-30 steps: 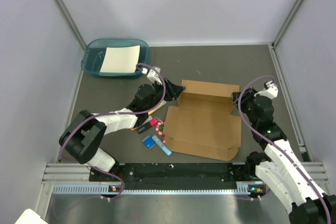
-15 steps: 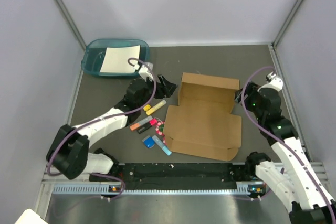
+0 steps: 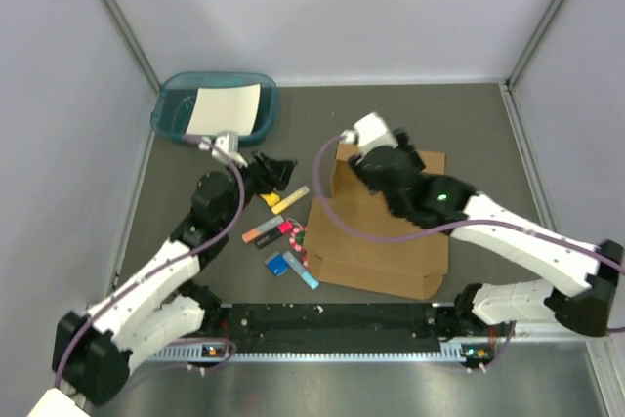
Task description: Fold the paper box
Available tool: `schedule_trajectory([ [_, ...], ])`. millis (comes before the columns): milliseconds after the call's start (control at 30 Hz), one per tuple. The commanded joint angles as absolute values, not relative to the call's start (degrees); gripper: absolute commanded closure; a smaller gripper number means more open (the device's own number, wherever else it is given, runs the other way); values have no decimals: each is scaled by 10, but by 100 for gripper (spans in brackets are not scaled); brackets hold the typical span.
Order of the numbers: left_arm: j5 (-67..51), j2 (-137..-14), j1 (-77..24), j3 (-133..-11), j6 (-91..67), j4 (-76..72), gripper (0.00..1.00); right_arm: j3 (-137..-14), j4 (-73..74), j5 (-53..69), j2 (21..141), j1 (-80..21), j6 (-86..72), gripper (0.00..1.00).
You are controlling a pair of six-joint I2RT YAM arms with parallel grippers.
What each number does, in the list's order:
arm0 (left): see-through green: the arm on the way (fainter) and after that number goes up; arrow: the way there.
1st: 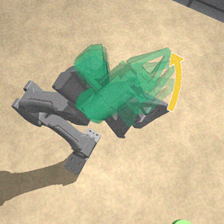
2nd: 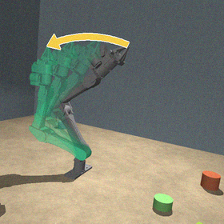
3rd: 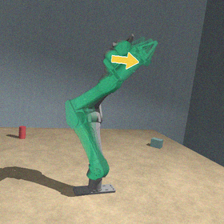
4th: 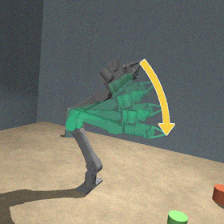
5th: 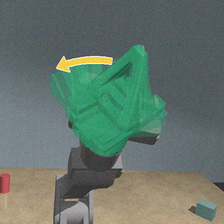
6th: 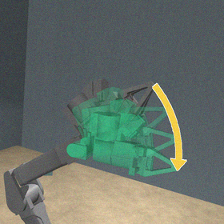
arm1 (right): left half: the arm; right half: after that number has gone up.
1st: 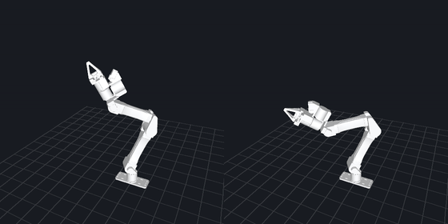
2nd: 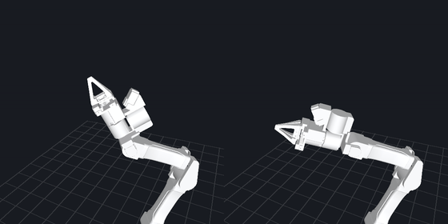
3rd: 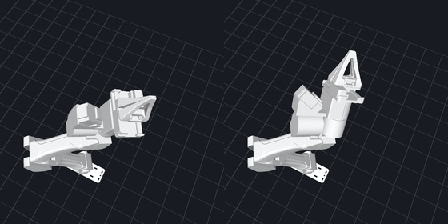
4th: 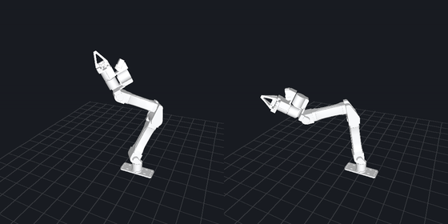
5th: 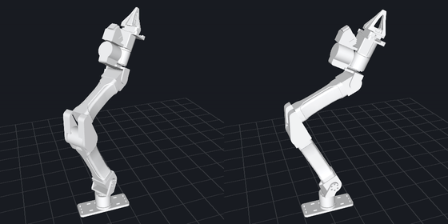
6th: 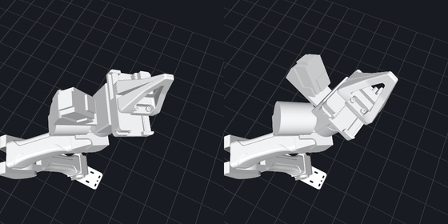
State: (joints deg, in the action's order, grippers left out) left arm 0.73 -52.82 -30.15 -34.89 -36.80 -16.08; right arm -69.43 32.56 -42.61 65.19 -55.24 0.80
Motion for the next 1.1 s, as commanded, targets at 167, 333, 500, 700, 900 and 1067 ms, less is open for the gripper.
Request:
schedule_trajectory([
  [167,52,-359,-301,-257,-377,-71,26,-680,323,-600,779,-613,235,25],
  [333,46,-325,-301,-232,-376,-55,26,-677,306,-648,845,-613,263,25],
  [500,41,-317,-301,-220,-376,-54,26,-664,278,-657,874,-603,287,25],
  [700,44,-318,-301,-220,-365,-57,26,-650,237,-661,894,-572,324,35],
  [900,44,-323,-301,-226,-359,-54,26,-656,200,-674,924,-554,363,52],
  [1067,48,-319,-301,-221,-359,-44,26,-655,183,-680,941,-548,384,69],
])
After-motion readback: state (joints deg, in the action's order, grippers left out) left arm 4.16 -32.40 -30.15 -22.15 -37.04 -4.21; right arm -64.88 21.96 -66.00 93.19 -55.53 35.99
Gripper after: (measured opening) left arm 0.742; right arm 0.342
